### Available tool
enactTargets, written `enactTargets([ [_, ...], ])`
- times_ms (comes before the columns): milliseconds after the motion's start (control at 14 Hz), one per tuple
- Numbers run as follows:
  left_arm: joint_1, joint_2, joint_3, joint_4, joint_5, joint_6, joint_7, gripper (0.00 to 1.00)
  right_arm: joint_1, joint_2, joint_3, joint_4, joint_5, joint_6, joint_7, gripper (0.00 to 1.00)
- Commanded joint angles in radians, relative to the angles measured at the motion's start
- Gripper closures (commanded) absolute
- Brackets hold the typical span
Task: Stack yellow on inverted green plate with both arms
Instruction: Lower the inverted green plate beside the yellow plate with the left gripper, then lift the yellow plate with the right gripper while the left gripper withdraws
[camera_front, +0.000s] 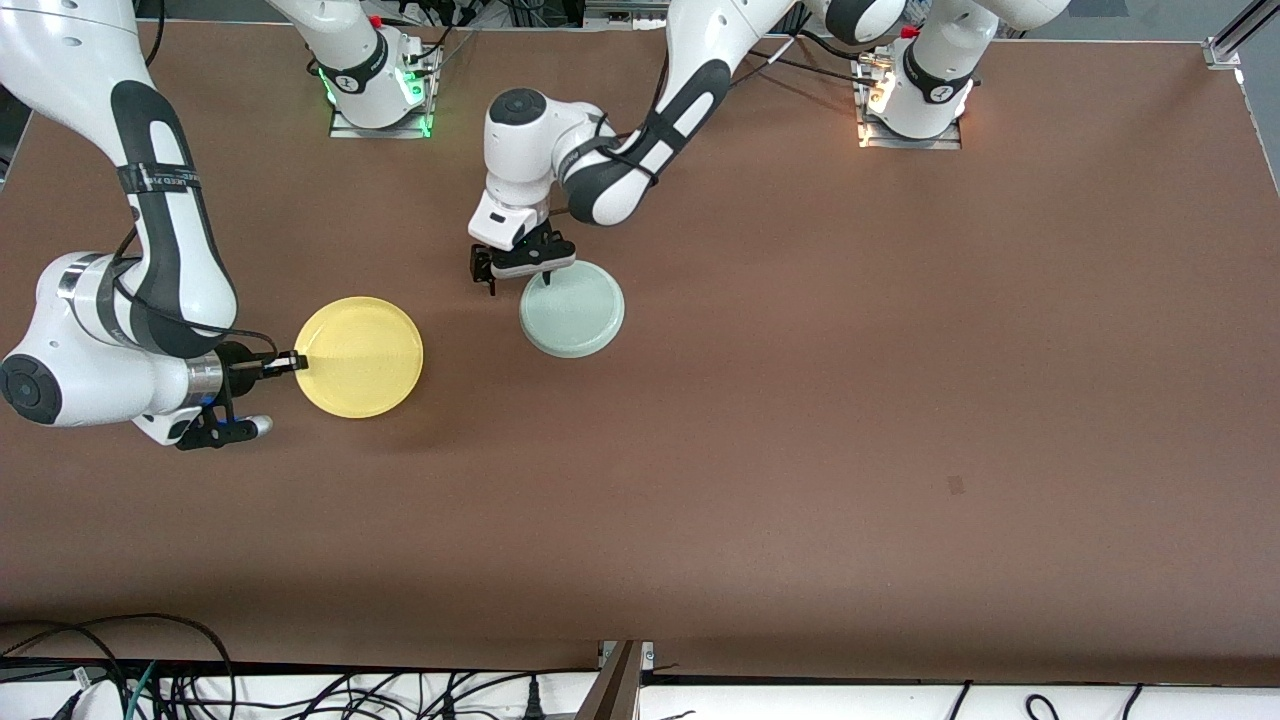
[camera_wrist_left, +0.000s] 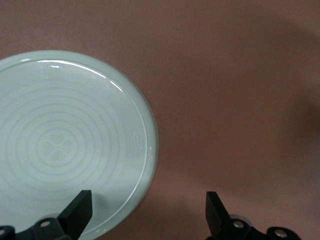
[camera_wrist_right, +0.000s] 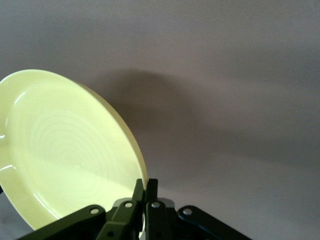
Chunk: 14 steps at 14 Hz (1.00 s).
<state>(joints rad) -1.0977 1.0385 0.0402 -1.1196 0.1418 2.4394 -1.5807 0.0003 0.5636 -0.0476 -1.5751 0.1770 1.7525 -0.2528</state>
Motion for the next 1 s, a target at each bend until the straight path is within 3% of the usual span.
enactTargets([
  [0,0.031,-0.060,0.001,-0.054,-0.016,0.026,-0.007,0.00,0.017,-0.002,0.002,0.006,0.013,-0.021,0.004,1.00],
  [429,0.198,-0.169,-0.037,-0.083,-0.021,-0.029,0.135,0.00,0.066,0.001,0.003,-0.005,0.016,-0.013,0.041,1.00],
  [786,0.398,-0.247,-0.075,-0.078,-0.022,-0.143,0.446,0.00,0.133,0.004,0.020,-0.016,0.070,0.021,0.040,1.00],
  [929,0.494,-0.274,-0.095,-0.068,-0.024,-0.189,0.612,0.00,0.211,0.004,0.018,-0.019,0.073,0.045,0.064,1.00],
])
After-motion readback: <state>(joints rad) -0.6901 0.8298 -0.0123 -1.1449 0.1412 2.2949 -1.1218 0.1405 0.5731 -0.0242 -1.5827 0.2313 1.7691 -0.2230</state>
